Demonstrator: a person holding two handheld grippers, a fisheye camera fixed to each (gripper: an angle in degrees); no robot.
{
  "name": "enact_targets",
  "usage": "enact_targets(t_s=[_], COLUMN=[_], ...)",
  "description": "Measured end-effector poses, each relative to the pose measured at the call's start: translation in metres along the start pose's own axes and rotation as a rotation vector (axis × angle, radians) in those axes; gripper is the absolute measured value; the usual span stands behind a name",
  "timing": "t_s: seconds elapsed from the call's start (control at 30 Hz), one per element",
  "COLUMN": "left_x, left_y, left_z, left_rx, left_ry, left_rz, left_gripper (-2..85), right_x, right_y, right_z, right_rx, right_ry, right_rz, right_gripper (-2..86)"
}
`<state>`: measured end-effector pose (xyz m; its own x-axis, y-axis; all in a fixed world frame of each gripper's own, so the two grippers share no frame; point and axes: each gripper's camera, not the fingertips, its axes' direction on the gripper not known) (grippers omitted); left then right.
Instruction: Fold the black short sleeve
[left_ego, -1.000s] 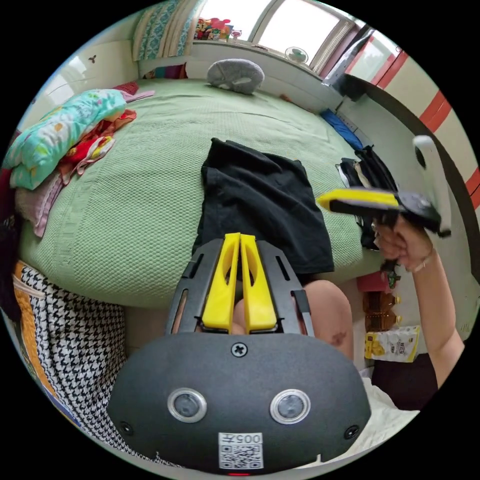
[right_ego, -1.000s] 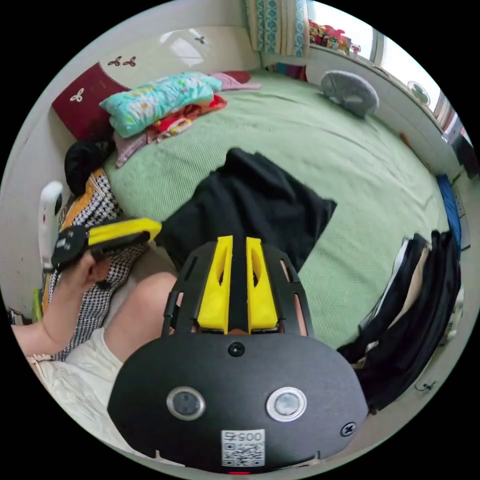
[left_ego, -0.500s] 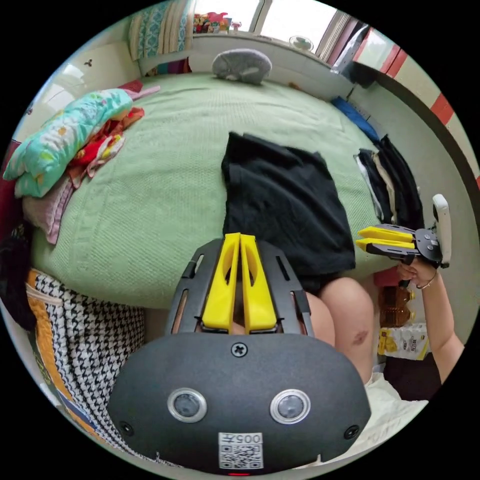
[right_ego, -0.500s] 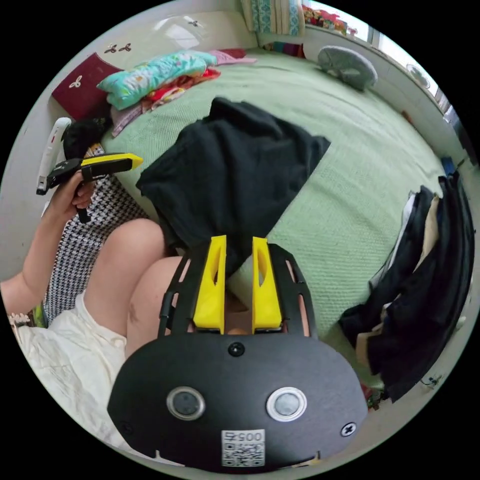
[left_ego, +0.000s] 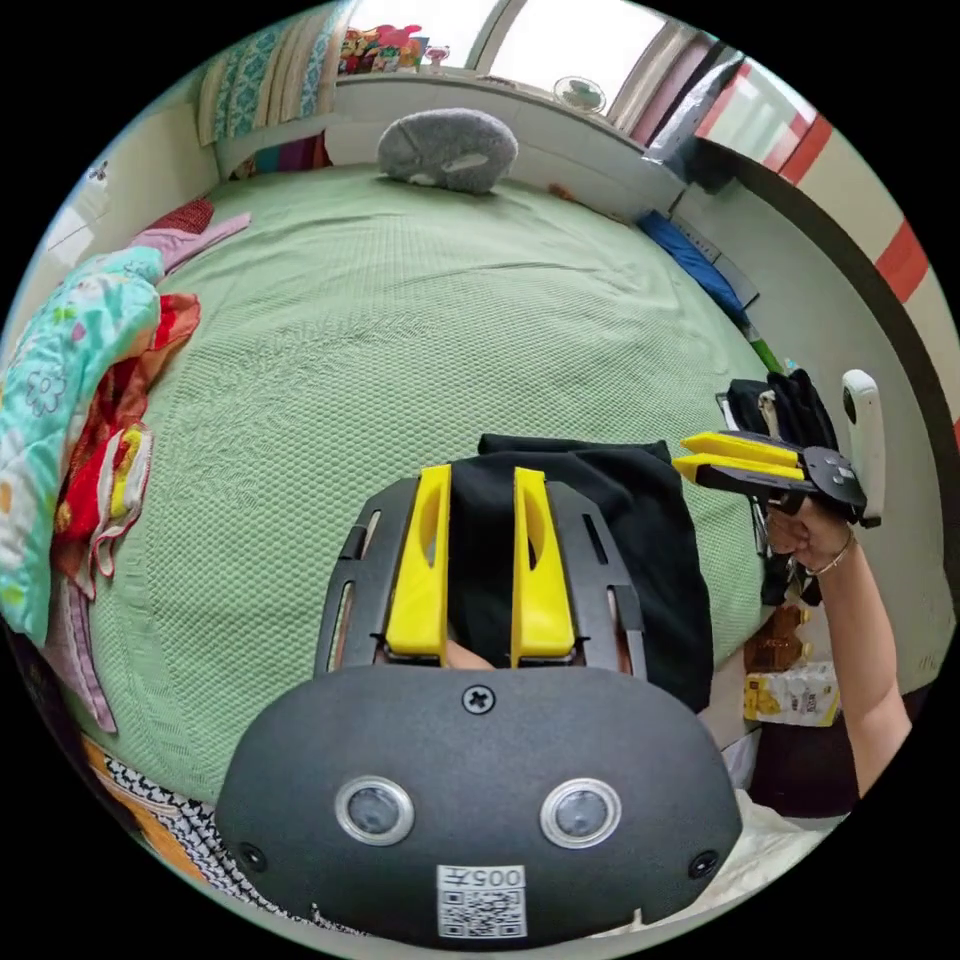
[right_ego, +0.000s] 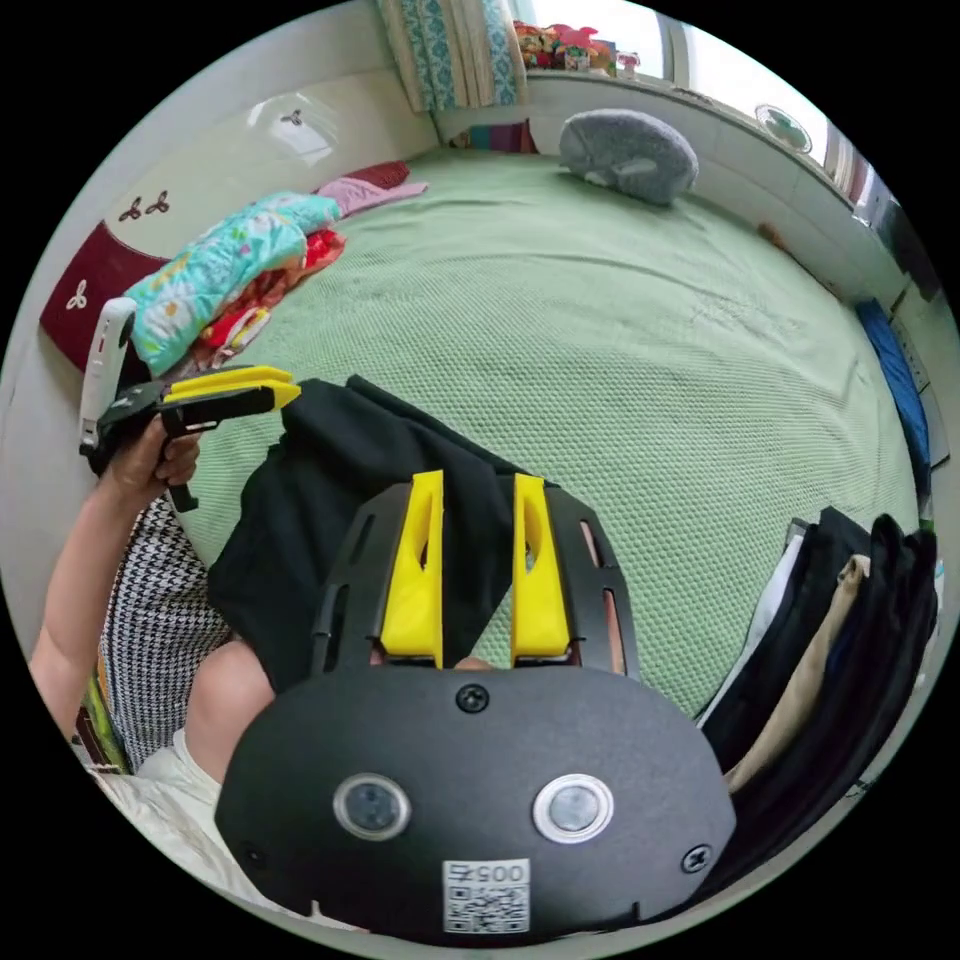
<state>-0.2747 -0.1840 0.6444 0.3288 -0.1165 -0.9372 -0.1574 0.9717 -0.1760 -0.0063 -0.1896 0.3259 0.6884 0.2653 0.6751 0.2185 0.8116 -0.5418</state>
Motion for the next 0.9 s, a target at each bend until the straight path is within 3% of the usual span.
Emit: enact_targets(t_s=[0.17, 0.33, 0.47, 0.6, 0.7, 0.77, 0.9], left_x=[-0.02, -0.01, 0.003, 0.005, -0.004, -0.012, -0.009], left_y=[-0.01, -0.013, -0.028, -0.042, -0.034, -0.028, -0.01], left_z=[0.029, 0.011, 0.001, 0.04, 0.038, 0.027, -0.01], left_rx=[-0.061, 0.034, 0.085, -0.087, -0.032, 0.002, 0.074], left_ry=[0.1, 0.114, 0.095, -0.045, 0.02, 0.06, -0.113], left_rz=[-0.05, 0.11, 0.169, 0.1, 0.015, -0.041, -0.005], left_gripper=[6.5, 3.7, 3.5, 4.2, 4.6, 4.0, 0.7], right_x=[0.016, 0.028, 0.047, 0.063, 0.067, 0.065, 0.037], right_y=[0.006, 0.028, 0.037, 0.045, 0.06, 0.071, 0.107], right_z=[0.032, 0.011, 0.0, 0.027, 0.03, 0.021, -0.01], right_rx=[-0.031, 0.093, 0.137, 0.054, 0.072, 0.086, 0.112], right_ry=[-0.063, -0.119, -0.163, -0.165, -0.187, -0.176, -0.083], right_rz=[0.079, 0.023, 0.075, 0.231, 0.28, 0.262, 0.108], right_gripper=[6.5, -0.6, -0.9, -0.6, 2.0, 4.3, 5.8])
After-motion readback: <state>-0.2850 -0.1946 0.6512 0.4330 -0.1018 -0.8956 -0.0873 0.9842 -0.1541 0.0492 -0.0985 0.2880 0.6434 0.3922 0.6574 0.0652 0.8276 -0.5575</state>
